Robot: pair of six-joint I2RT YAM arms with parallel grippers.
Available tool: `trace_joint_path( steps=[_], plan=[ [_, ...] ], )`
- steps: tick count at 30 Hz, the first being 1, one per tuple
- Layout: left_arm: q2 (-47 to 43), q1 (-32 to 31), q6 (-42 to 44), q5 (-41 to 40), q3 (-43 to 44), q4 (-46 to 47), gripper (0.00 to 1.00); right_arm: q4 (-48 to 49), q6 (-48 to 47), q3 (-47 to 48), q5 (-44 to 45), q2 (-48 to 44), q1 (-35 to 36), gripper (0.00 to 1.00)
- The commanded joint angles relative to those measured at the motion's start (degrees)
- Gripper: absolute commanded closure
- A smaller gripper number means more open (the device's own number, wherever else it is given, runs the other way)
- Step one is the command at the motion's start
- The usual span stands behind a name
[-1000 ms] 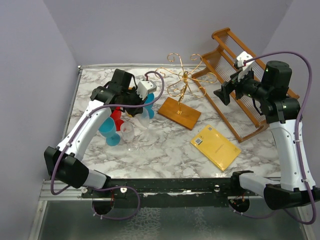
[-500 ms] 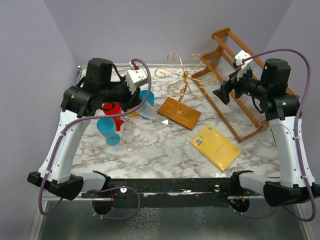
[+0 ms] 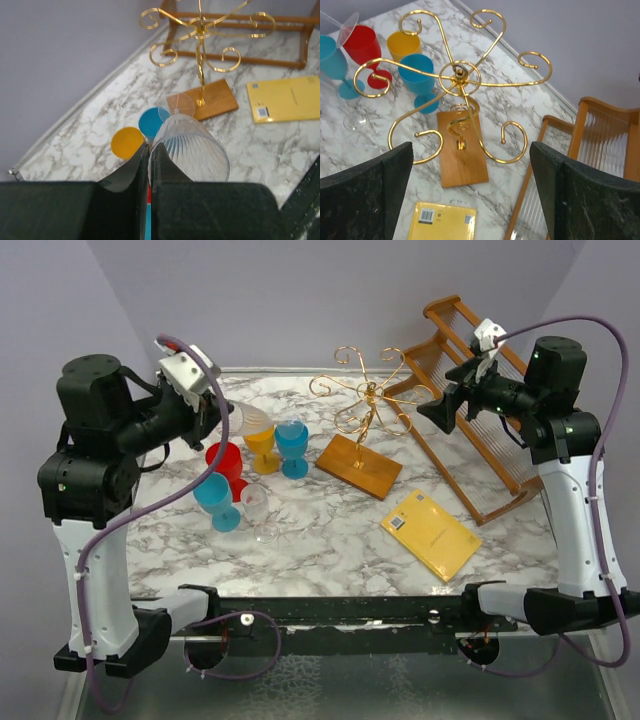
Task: Place the wine glass upside down on the wine glass rack
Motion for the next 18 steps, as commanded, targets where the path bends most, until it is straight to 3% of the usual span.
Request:
trace_joint_path(
  steps=[1,5,11,18],
  plan=[
    [2.1,1.1,-9.4,-3.3,7.4,10.9,1.0,8.3,8.1,4.9,-4.2,3.5,0.3,0.0],
    [4.3,1.1,-17.4,-3.4,9.7,21.9,1.0,13.7,14.2,8.7,-4.8,8.0,1.8,0.0],
    [9.0,1.1,-31.0,2.6,8.2,35.4,1.0,17.6,21.0,16.3,-2.1,14.6,7.6,0.01],
    [14.8,1.1,-44.8,6.5,7.5,49.5,1.0,24.5,30.8,12.9,-2.6,14.2,8.4,0.11]
  ],
)
